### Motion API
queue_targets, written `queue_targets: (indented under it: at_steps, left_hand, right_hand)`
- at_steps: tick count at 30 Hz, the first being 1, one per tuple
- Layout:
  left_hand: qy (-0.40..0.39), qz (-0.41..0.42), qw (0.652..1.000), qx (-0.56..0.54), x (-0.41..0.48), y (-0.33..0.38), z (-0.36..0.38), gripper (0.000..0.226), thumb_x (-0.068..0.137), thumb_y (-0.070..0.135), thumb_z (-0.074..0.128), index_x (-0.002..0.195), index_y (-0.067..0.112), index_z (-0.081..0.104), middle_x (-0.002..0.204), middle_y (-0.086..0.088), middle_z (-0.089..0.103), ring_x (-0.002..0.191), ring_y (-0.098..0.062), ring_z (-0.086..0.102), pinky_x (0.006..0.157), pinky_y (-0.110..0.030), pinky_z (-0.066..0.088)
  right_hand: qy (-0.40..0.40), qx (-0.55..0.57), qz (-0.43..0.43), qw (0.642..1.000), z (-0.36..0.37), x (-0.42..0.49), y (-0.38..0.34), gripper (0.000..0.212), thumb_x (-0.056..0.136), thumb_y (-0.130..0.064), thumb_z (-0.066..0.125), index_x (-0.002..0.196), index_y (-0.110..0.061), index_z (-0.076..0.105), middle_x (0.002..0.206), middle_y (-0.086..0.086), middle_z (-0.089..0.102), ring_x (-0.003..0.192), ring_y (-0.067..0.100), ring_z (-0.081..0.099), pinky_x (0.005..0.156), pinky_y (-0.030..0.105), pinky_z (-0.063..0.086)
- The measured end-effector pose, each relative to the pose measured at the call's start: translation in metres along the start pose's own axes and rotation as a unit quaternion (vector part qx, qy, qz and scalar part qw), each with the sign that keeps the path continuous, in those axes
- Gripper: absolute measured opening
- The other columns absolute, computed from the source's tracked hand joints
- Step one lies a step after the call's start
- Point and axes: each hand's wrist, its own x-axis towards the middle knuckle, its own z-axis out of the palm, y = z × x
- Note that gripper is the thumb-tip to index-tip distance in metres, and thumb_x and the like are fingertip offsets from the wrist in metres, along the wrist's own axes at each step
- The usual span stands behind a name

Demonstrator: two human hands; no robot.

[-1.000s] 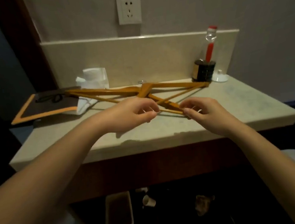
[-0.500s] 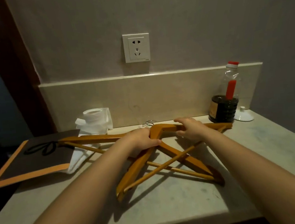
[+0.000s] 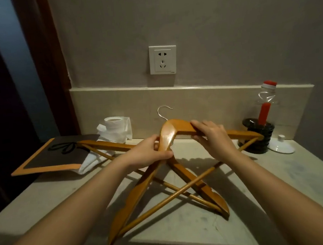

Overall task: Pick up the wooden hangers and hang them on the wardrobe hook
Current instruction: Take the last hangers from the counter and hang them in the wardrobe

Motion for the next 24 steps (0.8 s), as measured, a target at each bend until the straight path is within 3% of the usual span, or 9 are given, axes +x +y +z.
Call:
queue_targets:
  at_steps: [4,7,9,11,14,19,24]
  left_hand:
    - [0.003,0.01,0.969,-0.245,-0.036,0.01,-0.001,0.026,0.086,0.023,0.062,0.11,0.014,0.056,0.096,-0.004,0.074,0.082,-0.014,0.072,0.066,-0.025,0.056]
    - [0.087,0.036,0.96,-0.263,-0.06,0.014,-0.009,0.015,0.088,0.024,0.059,0.1,0.014,0.059,0.081,0.001,0.072,0.06,-0.006,0.064,0.052,-0.018,0.049]
    - [0.163,0.038,0.951,-0.262,-0.074,0.012,-0.017,0.011,0.089,0.023,0.058,0.097,0.015,0.059,0.079,0.002,0.068,0.052,-0.003,0.057,0.049,-0.017,0.047]
    - [0.254,0.025,0.927,-0.274,-0.085,0.008,-0.026,0.009,0.091,0.023,0.057,0.094,0.015,0.058,0.077,0.002,0.066,0.047,-0.002,0.054,0.046,-0.017,0.047]
    - [0.337,-0.001,0.889,-0.309,-0.099,0.0,-0.038,0.011,0.092,0.026,0.056,0.092,0.015,0.056,0.071,0.002,0.062,0.046,-0.003,0.054,0.046,-0.018,0.048]
    - [0.34,0.015,0.894,-0.292,-0.113,-0.016,-0.041,0.015,0.093,0.027,0.053,0.087,0.014,0.057,0.059,0.005,0.061,0.046,-0.004,0.054,0.046,-0.017,0.048]
    - [0.334,0.05,0.902,-0.269,-0.11,-0.035,-0.046,0.02,0.092,0.025,0.054,0.1,0.007,0.058,0.07,0.0,0.064,0.05,-0.005,0.057,0.046,-0.017,0.048]
  right_hand:
    - [0.072,0.033,-0.065,0.995,-0.024,0.021,-0.026,0.04,0.092,-0.024,0.054,0.131,-0.022,0.048,0.11,0.004,0.06,0.104,0.023,0.054,0.089,0.031,0.029]
    - [0.088,0.066,-0.088,0.99,-0.034,0.031,-0.051,0.045,0.092,-0.021,0.054,0.136,-0.024,0.045,0.123,0.003,0.057,0.116,0.021,0.049,0.097,0.032,0.029]
    - [0.105,0.084,-0.09,0.987,-0.036,0.029,-0.066,0.05,0.091,-0.017,0.055,0.138,-0.023,0.042,0.135,0.003,0.049,0.126,0.021,0.041,0.105,0.036,0.031]
    - [0.1,0.128,-0.08,0.983,-0.034,0.023,-0.074,0.048,0.09,-0.015,0.056,0.136,-0.021,0.044,0.135,0.003,0.047,0.125,0.02,0.043,0.104,0.037,0.039]
    - [-0.019,0.172,0.011,0.985,-0.014,0.016,-0.076,0.036,0.091,-0.022,0.055,0.126,-0.02,0.051,0.121,0.003,0.056,0.106,0.018,0.056,0.092,0.037,0.051]
    - [-0.22,0.126,0.16,0.954,0.027,0.023,-0.079,0.043,0.09,-0.028,0.059,0.127,-0.009,0.048,0.123,0.011,0.056,0.106,0.024,0.056,0.089,0.033,0.05]
    - [-0.234,0.07,0.234,0.941,0.067,0.029,-0.081,0.043,0.084,-0.035,0.065,0.118,-0.011,0.052,0.101,0.007,0.057,0.09,0.02,0.057,0.072,0.027,0.046]
